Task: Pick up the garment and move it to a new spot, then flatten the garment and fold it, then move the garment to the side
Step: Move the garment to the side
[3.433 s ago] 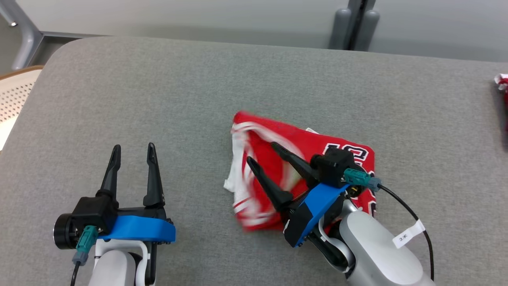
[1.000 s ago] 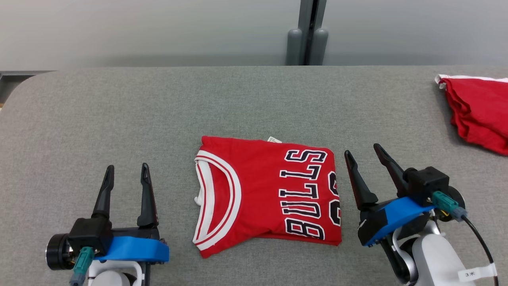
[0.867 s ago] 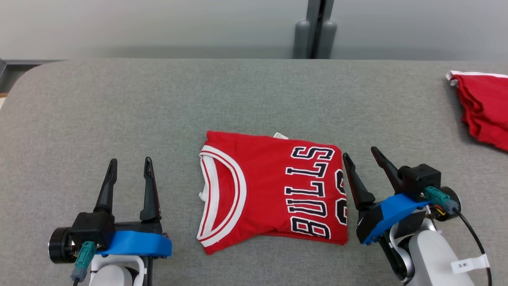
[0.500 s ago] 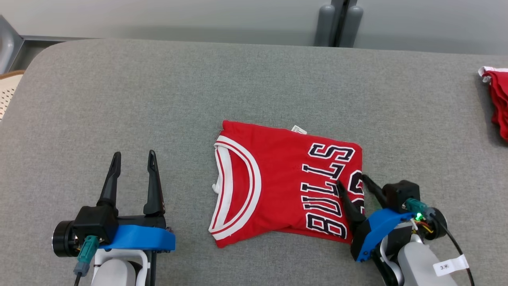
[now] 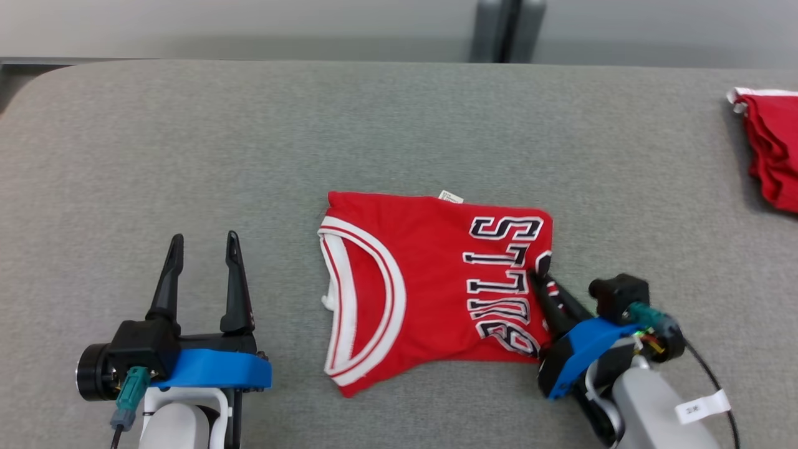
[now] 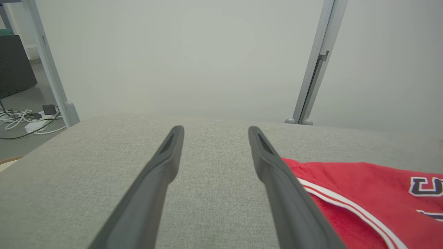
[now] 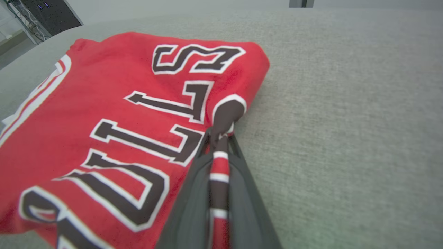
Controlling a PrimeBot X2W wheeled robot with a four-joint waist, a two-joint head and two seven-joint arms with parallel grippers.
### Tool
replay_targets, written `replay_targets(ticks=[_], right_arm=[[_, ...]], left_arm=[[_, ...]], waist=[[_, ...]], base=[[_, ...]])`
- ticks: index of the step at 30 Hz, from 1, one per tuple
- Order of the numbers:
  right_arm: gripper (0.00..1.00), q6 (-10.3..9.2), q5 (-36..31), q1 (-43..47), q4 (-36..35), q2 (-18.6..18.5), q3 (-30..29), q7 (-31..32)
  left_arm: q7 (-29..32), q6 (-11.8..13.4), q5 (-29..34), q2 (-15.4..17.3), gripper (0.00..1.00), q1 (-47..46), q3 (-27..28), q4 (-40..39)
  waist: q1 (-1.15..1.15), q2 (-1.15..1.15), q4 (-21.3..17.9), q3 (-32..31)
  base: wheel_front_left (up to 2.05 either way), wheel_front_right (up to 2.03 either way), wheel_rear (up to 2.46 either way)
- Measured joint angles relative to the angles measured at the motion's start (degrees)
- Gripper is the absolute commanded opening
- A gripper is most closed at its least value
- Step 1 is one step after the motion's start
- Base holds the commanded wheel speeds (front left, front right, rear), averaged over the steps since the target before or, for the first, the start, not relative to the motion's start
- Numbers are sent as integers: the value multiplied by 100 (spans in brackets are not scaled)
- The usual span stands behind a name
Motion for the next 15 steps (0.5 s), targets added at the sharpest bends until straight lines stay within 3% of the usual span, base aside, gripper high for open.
replay_targets(ticks=[15], right_arm=[[0,0,49,-281,-583,-1234,-497,34]], left_arm=[[0,-75,109,-2,100,-369,5,-102]], waist=[[0,0,-881,477]], base=[[0,0,0]])
